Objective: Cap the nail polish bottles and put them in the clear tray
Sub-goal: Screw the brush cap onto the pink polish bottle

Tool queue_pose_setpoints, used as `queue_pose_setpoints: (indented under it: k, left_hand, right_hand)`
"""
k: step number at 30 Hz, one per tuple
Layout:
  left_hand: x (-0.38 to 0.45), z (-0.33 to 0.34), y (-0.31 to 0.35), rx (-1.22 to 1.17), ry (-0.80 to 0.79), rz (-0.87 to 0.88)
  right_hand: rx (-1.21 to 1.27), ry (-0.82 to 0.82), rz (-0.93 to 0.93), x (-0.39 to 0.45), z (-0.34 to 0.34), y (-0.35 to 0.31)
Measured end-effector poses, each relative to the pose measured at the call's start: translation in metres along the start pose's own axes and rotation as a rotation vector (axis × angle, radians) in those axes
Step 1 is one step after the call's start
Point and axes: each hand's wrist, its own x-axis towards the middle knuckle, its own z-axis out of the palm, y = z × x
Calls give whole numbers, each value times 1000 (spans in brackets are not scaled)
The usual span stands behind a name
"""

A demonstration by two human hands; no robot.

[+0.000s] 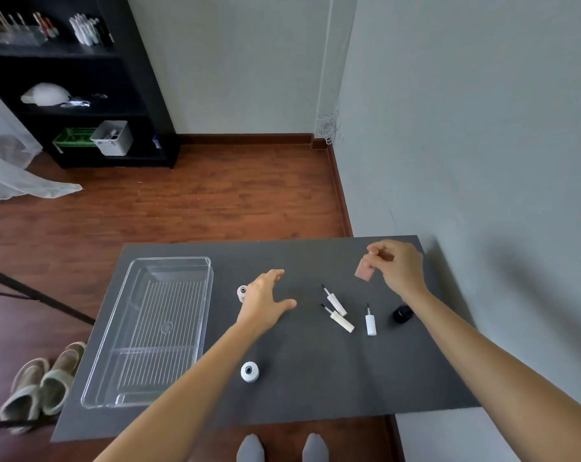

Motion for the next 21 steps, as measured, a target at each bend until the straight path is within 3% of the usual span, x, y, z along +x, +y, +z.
queue_pose_setpoints:
  k: [9, 17, 21]
  left_hand:
    - [-1, 29, -47, 63, -68, -139]
    - [-2, 36, -56, 16, -5, -158]
    - [0, 38, -56, -28, 32, -174]
  right_hand:
    - [-323, -81, 98, 16, 8, 56]
    - [-360, -76, 113, 13, 16, 61]
    - [-470, -30, -27, -4, 22, 54]
